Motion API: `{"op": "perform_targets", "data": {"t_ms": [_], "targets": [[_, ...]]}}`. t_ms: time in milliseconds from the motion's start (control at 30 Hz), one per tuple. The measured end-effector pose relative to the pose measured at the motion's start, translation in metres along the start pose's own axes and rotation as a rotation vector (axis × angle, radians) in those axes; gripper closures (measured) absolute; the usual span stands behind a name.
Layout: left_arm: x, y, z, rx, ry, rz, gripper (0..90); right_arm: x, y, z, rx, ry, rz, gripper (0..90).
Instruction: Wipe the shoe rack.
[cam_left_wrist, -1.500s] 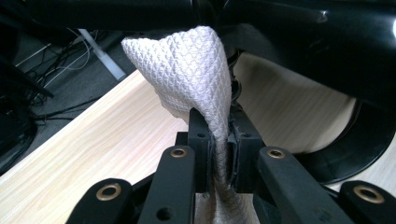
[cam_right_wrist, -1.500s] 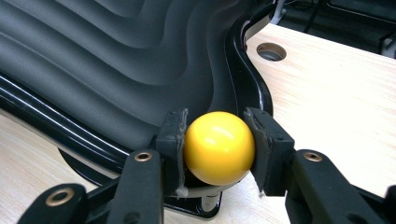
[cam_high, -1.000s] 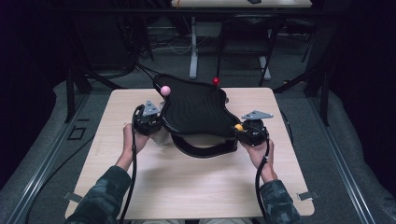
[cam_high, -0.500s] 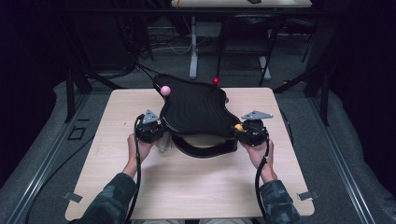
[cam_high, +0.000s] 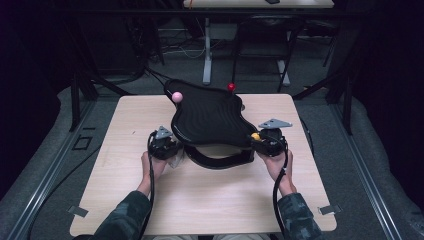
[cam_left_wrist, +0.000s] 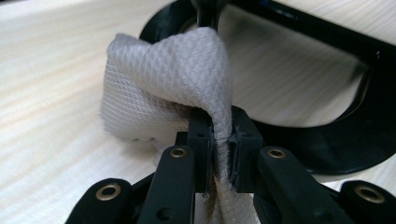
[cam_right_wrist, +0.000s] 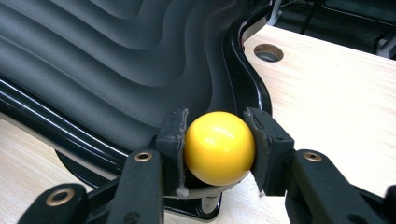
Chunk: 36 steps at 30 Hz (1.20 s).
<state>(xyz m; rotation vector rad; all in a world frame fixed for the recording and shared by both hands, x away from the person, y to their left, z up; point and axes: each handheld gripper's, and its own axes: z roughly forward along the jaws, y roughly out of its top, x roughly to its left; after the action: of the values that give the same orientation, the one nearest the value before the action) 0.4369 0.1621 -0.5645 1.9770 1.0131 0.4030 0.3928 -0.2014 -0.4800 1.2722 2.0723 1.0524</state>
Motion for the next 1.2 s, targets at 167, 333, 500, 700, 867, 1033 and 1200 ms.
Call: {"op": "perform_targets", "data": {"t_ms": [167, 333, 500, 700, 867, 1033, 1200], "targets": [[0.0, -0.01, 0.008, -0.005, -0.01, -0.048, 81.3, 0.0, 0.0, 0.0, -0.001, 0.003, -0.001, 60.0], [0.0, -0.01, 0.007, -0.008, -0.008, -0.052, 81.3, 0.0, 0.0, 0.0, -0.002, 0.002, 0.001, 60.0], [-0.001, -0.004, 0.001, -0.03, -0.024, -0.053, 81.3, 0.0, 0.0, 0.0, -0.002, 0.0, 0.001, 60.1], [-0.004, 0.014, -0.013, -0.092, -0.032, -0.022, 81.3, 0.0, 0.0, 0.0, -0.002, -0.001, 0.002, 60.1], [-0.006, 0.033, -0.029, -0.156, -0.037, 0.01, 81.4, 0.002, 0.0, 0.0, -0.001, -0.006, -0.001, 60.1], [-0.002, 0.044, -0.039, -0.197, -0.041, 0.029, 81.4, 0.002, 0.0, 0.0, -0.001, -0.005, 0.001, 60.1], [0.003, 0.05, -0.048, -0.237, -0.042, 0.057, 81.4, 0.002, 0.0, 0.001, -0.002, -0.002, -0.001, 60.1]]}}
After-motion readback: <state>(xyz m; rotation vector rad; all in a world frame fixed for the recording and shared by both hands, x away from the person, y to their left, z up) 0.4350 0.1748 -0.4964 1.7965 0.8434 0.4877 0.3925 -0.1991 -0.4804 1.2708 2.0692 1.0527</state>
